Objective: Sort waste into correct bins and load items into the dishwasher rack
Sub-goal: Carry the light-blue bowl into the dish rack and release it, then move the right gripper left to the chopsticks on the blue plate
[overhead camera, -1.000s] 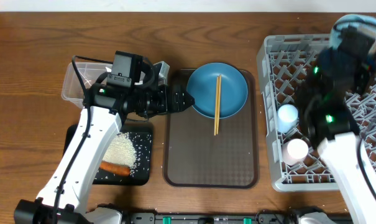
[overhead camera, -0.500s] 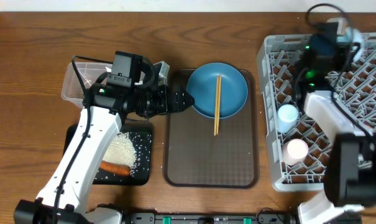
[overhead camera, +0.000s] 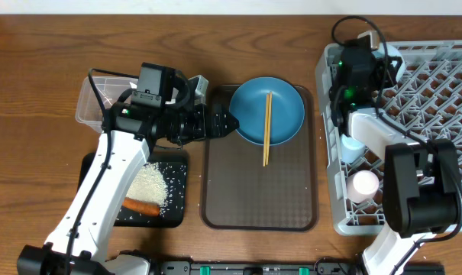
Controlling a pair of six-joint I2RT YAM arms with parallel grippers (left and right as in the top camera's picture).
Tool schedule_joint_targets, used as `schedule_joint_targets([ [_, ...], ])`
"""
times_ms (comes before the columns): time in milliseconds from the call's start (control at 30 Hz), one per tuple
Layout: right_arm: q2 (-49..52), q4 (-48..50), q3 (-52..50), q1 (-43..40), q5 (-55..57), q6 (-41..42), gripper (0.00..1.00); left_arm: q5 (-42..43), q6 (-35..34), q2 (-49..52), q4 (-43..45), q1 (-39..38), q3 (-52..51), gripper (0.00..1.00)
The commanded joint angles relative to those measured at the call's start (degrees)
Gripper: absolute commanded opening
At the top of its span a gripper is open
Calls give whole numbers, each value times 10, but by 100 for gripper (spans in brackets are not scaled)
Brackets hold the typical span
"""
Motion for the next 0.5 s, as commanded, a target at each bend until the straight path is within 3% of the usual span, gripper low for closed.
schedule_joint_targets([
  [0,20,-30,-5,26,-30,-4,9,-5,5,-5,-1,2,3,98],
  [333,20,-73,-5,61,5,-8,28,-5,5,-5,-1,2,3,98],
  [467,20,-74,-5,68,46,-8,53,-5,5,-5,-1,2,3,98],
])
